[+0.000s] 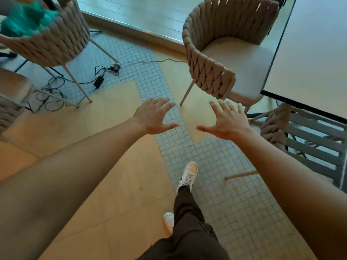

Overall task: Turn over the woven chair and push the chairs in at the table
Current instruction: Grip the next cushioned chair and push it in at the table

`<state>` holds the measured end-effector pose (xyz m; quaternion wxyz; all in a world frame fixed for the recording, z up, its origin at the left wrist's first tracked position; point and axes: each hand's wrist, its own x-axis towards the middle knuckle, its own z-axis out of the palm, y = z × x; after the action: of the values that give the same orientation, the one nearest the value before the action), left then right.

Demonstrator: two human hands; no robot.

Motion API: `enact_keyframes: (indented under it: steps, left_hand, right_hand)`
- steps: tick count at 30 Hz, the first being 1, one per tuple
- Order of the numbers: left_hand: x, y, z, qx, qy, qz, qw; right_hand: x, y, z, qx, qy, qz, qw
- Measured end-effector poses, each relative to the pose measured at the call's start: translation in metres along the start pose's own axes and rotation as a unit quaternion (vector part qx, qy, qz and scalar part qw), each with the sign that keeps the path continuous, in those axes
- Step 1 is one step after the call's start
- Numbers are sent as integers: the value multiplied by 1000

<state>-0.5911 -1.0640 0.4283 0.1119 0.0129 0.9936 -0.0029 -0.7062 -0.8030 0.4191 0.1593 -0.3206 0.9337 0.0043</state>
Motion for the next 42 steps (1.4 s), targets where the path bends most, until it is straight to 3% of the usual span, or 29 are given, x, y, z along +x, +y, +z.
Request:
enact_keyframes:
  steps: [9, 22, 42]
  left_hand:
    - [134, -51, -22, 7, -3, 36, 999]
    - [267, -97, -49, 0, -2, 111, 994]
    - [466, -236, -55, 56, -31, 328, 942]
  right_hand:
    - [107, 25, -14, 29, -2, 52, 998]
    - [204, 47, -45, 31, -12, 96, 995]
    - [334, -20, -44, 128, -21, 315, 940]
